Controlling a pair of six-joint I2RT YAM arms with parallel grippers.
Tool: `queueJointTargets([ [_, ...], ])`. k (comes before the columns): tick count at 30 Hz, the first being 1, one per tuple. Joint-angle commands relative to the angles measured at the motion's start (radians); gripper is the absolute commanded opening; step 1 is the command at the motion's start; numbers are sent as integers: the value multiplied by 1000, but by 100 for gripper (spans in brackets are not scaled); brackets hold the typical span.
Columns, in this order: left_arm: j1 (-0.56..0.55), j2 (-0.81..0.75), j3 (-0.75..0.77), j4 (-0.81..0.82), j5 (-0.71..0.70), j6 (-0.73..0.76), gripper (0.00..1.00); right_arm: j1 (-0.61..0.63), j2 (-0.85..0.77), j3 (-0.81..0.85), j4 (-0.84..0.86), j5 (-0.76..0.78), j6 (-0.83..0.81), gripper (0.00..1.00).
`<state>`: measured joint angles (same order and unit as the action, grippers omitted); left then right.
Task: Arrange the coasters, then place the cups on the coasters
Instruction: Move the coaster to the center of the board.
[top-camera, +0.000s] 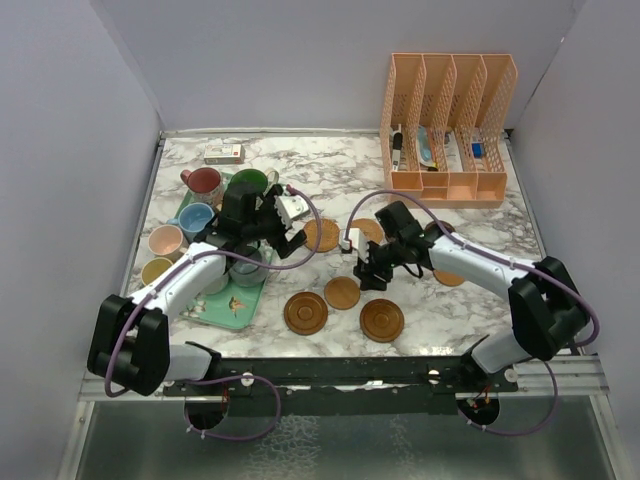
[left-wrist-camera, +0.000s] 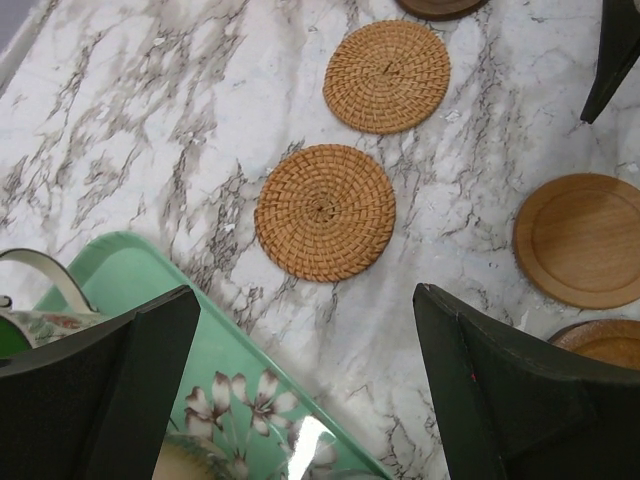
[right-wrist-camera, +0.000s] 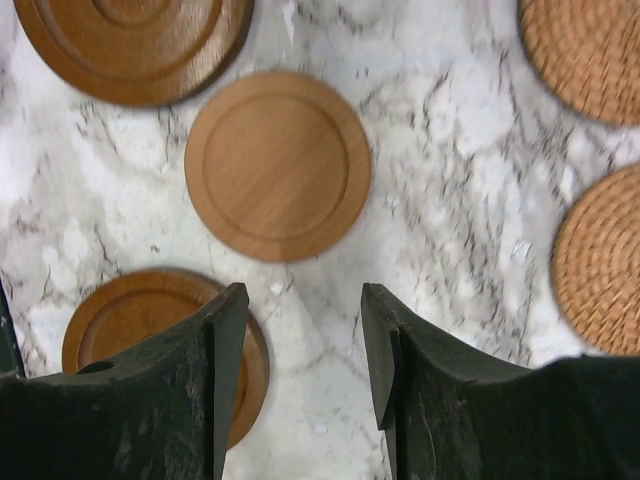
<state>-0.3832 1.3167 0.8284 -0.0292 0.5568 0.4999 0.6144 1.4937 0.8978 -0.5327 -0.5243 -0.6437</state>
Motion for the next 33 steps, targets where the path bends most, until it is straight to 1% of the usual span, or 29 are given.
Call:
queueJointTargets([
  [1, 39, -53, -23, 33, 39, -25, 93, 44, 51, 49, 123, -41, 52, 51],
  [5, 87, -108, -63, 65, 103, -36, 94, 77, 103, 80, 178, 16, 90, 51],
  [11, 123, -120, -61, 64, 130, -50, 95, 118, 169, 103, 210, 119, 88, 48],
  [16, 135, -116, -64, 66, 142, -50, 95, 137, 211, 101, 197, 203, 61, 46],
  [26, 145, -114, -76, 76, 143, -46, 95, 137, 189, 23, 151, 320, -23, 46],
  [33, 145, -111, -84, 83, 152, -43, 94, 136, 130, -55, 133, 376, -36, 45],
])
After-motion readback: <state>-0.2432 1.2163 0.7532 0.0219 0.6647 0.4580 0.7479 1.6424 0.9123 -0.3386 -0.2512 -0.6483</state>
